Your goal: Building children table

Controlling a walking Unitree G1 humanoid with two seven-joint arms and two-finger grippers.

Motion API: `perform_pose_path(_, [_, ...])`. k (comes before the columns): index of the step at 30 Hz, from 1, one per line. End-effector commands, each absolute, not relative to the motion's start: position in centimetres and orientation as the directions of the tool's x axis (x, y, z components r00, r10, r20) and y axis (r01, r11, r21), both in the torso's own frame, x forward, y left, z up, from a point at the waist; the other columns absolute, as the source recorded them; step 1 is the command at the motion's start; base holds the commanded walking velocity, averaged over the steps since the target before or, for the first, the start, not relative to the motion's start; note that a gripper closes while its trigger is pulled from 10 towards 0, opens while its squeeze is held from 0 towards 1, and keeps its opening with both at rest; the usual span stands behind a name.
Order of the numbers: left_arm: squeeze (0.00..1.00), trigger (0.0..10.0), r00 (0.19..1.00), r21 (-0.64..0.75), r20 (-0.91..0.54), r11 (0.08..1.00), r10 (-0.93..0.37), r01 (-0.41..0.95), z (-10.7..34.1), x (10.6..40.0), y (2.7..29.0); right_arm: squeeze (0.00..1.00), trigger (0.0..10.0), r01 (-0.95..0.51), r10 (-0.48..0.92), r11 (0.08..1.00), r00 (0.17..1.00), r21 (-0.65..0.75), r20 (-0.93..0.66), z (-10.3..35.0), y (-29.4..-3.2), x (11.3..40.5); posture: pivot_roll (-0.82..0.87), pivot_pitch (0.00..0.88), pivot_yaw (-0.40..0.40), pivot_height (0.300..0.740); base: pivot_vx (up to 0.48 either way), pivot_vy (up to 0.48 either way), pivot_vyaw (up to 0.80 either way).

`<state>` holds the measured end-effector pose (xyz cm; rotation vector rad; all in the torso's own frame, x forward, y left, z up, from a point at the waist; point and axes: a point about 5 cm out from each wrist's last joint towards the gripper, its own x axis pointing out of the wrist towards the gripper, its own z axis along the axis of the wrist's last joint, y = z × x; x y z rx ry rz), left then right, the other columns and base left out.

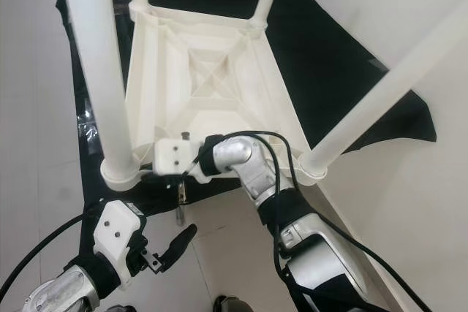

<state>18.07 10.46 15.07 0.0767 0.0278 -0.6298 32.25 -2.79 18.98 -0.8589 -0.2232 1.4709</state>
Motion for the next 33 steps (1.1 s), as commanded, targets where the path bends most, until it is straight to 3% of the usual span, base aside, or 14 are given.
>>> perform_pose_path(1, [0.00,10.0,0.803,0.047,-0.074,0.802,-0.591,0.595,14.7,17.8,10.4,0.81,10.0,-0.624,0.965,-0.034,0.183,-0.781,-0.188,21.0,-1.6,31.8,0.03,0.218,-0.087,0.740,0.000,0.000,0.00])
perform_pose_path(2, [0.00,10.0,0.803,0.047,-0.074,0.802,-0.591,0.595,14.7,17.8,10.4,0.81,10.0,-0.624,0.965,-0.034,0.183,-0.781,-0.188,21.0,-1.6,31.8,0.03,0.218,-0.087,0.740,0.000,0.000,0.00])
perform_pose_path(3, [0.00,10.0,0.803,0.047,-0.074,0.802,-0.592,0.595,14.7,17.9,10.4,1.00,10.0,-0.603,0.958,0.002,0.231,-0.798,-0.172,21.0,-1.9,32.2,0.03,0.218,-0.087,0.740,0.000,0.000,0.00])
perform_pose_path(6, [0.00,10.0,0.802,0.046,-0.073,0.801,-0.593,0.597,14.7,17.9,10.4,1.00,10.0,-0.579,0.932,0.080,0.332,-0.811,-0.145,21.3,-3.0,33.2,0.02,0.217,-0.084,0.740,0.000,0.000,0.00])
perform_pose_path(7, [0.00,10.0,0.802,0.046,-0.073,0.801,-0.593,0.597,14.7,17.9,10.4,1.00,10.0,-0.579,0.932,0.080,0.332,-0.811,-0.145,21.3,-3.0,33.2,0.02,0.217,-0.084,0.740,0.000,0.000,0.00])
perform_pose_path(10, [0.00,10.0,0.801,0.046,-0.072,0.800,-0.595,0.598,14.6,18.0,10.4,1.00,10.0,-0.529,0.887,0.173,0.451,-0.830,-0.102,22.0,-5.0,34.5,0.01,0.214,-0.081,0.740,0.000,0.000,0.00])
perform_pose_path(13, [0.00,10.0,0.799,0.046,-0.072,0.798,-0.597,0.601,14.6,18.0,10.4,1.00,10.0,-0.551,0.857,0.193,0.498,-0.812,-0.134,22.1,-7.2,34.9,0.01,0.214,-0.081,0.740,0.000,0.000,0.00])
perform_pose_path(18, [0.00,10.0,0.790,0.049,-0.070,0.789,-0.609,0.612,14.6,18.0,10.2,1.00,10.0,-0.682,0.840,0.195,0.487,-0.705,-0.239,20.9,-11.1,34.1,0.01,0.209,-0.078,0.740,0.000,0.000,0.00])
perform_pose_path(19, [0.00,10.0,0.784,0.046,-0.068,0.783,-0.618,0.621,14.6,18.0,10.2,0.40,10.0,-0.727,0.830,0.204,0.483,-0.655,-0.278,20.5,-12.5,33.7,0.00,0.208,-0.077,0.740,0.000,0.000,0.00])
perform_pose_path(20, [0.00,10.0,0.784,0.046,-0.068,0.783,-0.618,0.621,14.6,18.0,10.2,0.40,10.0,-0.727,0.830,0.204,0.483,-0.655,-0.278,20.5,-12.5,33.7,0.00,0.208,-0.077,0.740,0.000,0.000,0.00])
perform_pose_path(21, [0.00,10.0,0.777,0.047,-0.063,0.776,-0.626,0.629,14.7,18.1,10.2,0.00,10.0,-0.760,0.820,0.193,0.473,-0.621,-0.323,20.1,-13.9,33.1,0.00,0.204,-0.072,0.740,0.000,0.000,0.00])
perform_pose_path(23, [0.00,10.0,0.770,0.047,-0.060,0.769,-0.635,0.638,14.7,18.1,10.1,0.00,10.0,-0.780,0.805,0.186,0.470,-0.598,-0.363,19.8,-15.0,32.7,0.00,0.204,-0.072,0.740,0.000,0.000,0.00])
perform_pose_path(26, [0.00,10.0,0.689,0.074,-0.067,0.685,-0.722,0.725,14.8,17.8,9.3,0.00,10.0,-0.838,0.680,0.115,0.458,-0.534,-0.572,18.9,-19.8,31.0,-0.02,0.193,-0.062,0.740,0.000,0.000,0.00])
perform_pose_path(33, [0.00,10.0,0.643,0.082,-0.091,0.638,-0.760,0.766,14.5,17.6,9.1,0.00,10.0,-0.829,0.519,0.091,0.513,-0.552,-0.684,18.8,-22.8,30.9,-0.03,0.185,-0.059,0.740,0.000,0.000,0.00])
